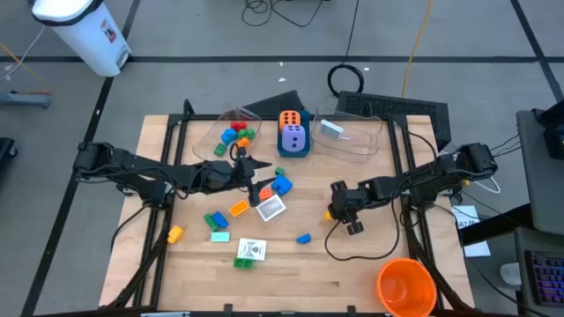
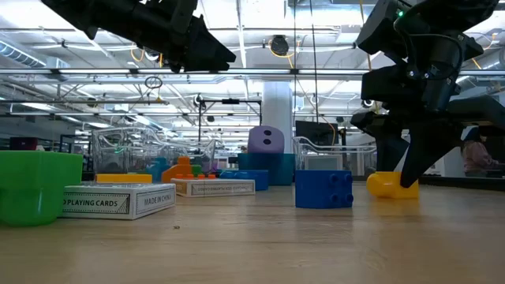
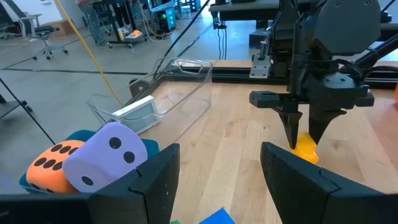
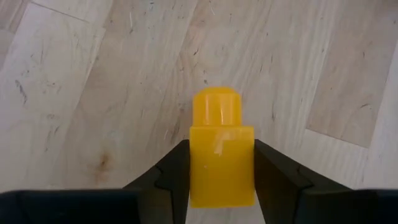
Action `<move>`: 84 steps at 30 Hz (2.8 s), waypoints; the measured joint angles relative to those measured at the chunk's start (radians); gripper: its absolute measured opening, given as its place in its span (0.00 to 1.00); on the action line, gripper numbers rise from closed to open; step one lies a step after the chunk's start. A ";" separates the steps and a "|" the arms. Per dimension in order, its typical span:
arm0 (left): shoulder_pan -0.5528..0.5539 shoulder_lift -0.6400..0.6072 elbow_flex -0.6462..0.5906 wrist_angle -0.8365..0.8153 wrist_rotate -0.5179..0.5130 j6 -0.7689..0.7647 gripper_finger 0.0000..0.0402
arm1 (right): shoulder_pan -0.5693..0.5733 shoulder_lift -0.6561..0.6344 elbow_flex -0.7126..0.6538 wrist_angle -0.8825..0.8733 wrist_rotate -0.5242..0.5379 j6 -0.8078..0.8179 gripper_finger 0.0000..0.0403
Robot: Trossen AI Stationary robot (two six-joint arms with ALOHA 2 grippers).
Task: Pick & Place Toys
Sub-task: Put the yellow game piece into the left transparent bin
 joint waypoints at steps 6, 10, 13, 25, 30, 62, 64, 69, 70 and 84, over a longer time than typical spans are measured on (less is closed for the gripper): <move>0.001 0.000 0.000 0.000 0.000 0.007 0.57 | 0.000 0.000 0.000 0.048 0.080 -0.017 0.32; 0.001 0.000 0.000 0.008 0.000 0.055 0.57 | -0.005 -0.021 0.000 0.171 0.133 -0.055 0.33; 0.001 0.000 0.009 0.005 0.000 0.099 0.57 | -0.029 -0.040 0.000 0.272 0.127 -0.064 0.34; -0.028 0.000 0.139 -0.196 0.138 0.329 0.57 | -0.211 -0.047 0.000 0.514 -0.235 0.001 0.33; -0.070 0.016 0.208 -0.249 0.156 0.459 0.57 | -0.306 -0.047 0.000 0.570 -0.538 0.029 0.33; -0.036 0.513 0.802 -0.702 0.370 0.664 0.55 | -0.412 -0.047 0.000 0.652 -0.872 0.191 0.33; -0.037 0.513 0.802 -0.705 0.370 0.661 0.50 | -0.412 -0.047 0.000 0.656 -0.871 0.190 0.33; -0.037 0.512 0.802 -0.701 0.369 0.657 0.33 | -0.412 -0.047 0.000 0.660 -0.874 0.195 0.33; -0.037 0.512 0.802 -0.700 0.365 0.656 0.30 | -0.412 -0.047 0.000 0.660 -0.877 0.195 0.33; -0.038 0.512 0.802 -0.705 0.365 0.661 0.30 | -0.412 -0.047 0.000 0.678 -0.874 0.246 0.48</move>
